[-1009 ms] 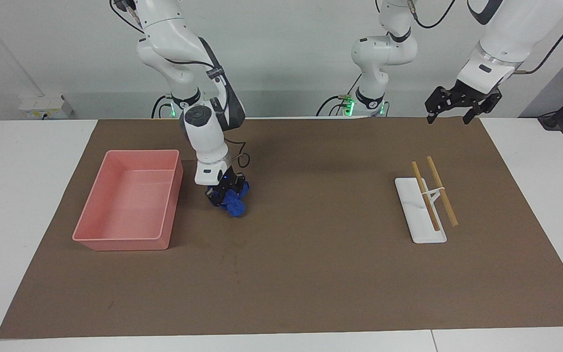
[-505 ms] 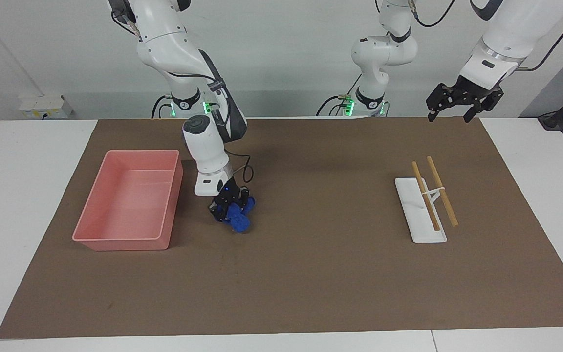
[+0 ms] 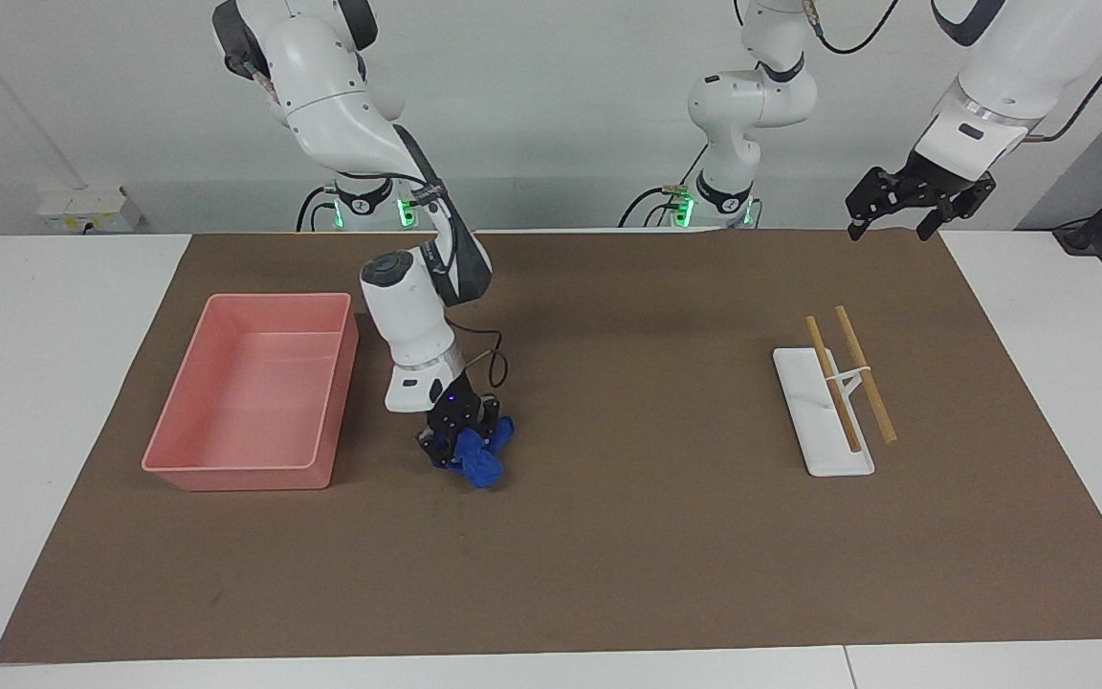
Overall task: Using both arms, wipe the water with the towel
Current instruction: 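Drag the towel across the water spill with the right gripper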
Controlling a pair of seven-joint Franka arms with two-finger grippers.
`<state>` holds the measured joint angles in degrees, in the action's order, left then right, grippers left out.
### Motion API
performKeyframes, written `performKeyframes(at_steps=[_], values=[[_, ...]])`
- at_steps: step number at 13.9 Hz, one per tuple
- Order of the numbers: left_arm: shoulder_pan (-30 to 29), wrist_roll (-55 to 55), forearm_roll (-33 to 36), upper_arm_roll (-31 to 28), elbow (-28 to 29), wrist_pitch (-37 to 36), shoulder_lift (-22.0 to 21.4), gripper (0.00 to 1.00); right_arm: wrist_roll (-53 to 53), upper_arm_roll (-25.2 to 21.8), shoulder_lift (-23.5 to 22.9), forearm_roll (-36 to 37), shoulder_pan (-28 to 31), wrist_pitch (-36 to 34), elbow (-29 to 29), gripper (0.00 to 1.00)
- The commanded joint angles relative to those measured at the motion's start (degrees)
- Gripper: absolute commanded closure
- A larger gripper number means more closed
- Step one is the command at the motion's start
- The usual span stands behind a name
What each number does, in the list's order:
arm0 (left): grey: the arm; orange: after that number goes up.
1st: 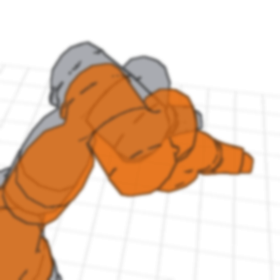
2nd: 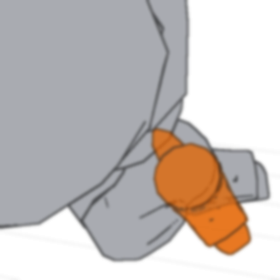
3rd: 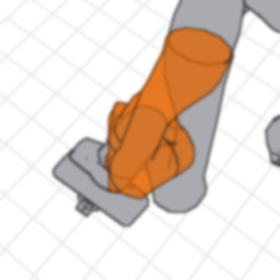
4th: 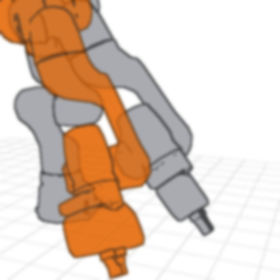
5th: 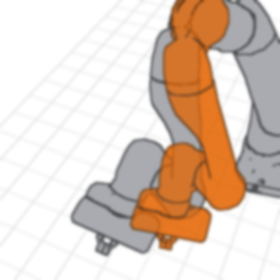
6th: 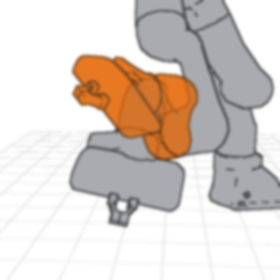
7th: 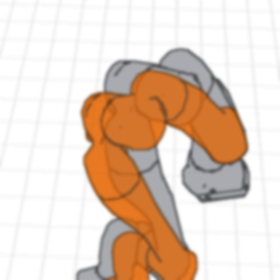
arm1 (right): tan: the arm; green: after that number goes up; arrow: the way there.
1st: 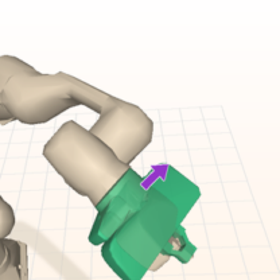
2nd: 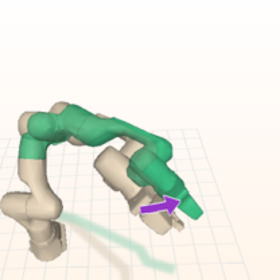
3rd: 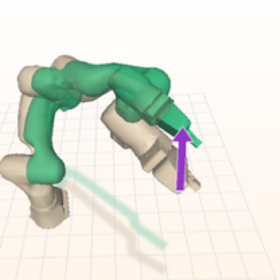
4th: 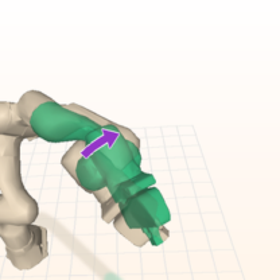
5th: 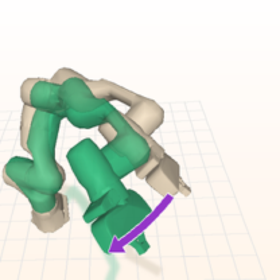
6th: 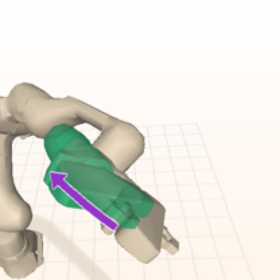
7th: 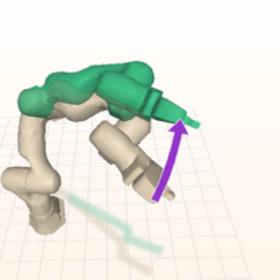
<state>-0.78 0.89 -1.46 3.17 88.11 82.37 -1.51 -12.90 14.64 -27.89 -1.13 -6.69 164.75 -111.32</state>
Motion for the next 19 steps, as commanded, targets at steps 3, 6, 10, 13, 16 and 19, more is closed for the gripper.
performKeyframes(at_steps=[3,6,10,13,16,19], values=[[-2.2,0.3,-0.4,2.5,2.9,1.1,-2.3,0.0,0.4,0.4,-3.8,1.2,-0.3,1.5,5.4,1.0],[-1.8,0.1,-0.4,2.4,2.9,0.5,-2.3,0.0,0.6,0.5,-5.2,1.0,-0.6,0.8,9.4,1.0],[-2.0,0.1,-0.4,2.3,2.9,0.6,-2.4,0.0,0.9,0.5,-1.1,0.8,0.6,-7.0,11.0,1.0],[-1.9,0.1,-0.4,2.3,2.9,0.6,-2.3,0.0,0.8,0.6,7.0,0.8,1.9,-18.4,8.8,1.0],[-1.9,0.1,-0.4,2.3,2.9,0.6,-2.3,0.0,0.4,0.6,14.2,0.7,4.9,-29.6,7.1,1.0],[-1.9,0.1,-0.4,2.3,2.9,0.6,-2.3,0.0,0.3,0.6,21.6,0.7,8.8,-40.2,4.4,1.0]])
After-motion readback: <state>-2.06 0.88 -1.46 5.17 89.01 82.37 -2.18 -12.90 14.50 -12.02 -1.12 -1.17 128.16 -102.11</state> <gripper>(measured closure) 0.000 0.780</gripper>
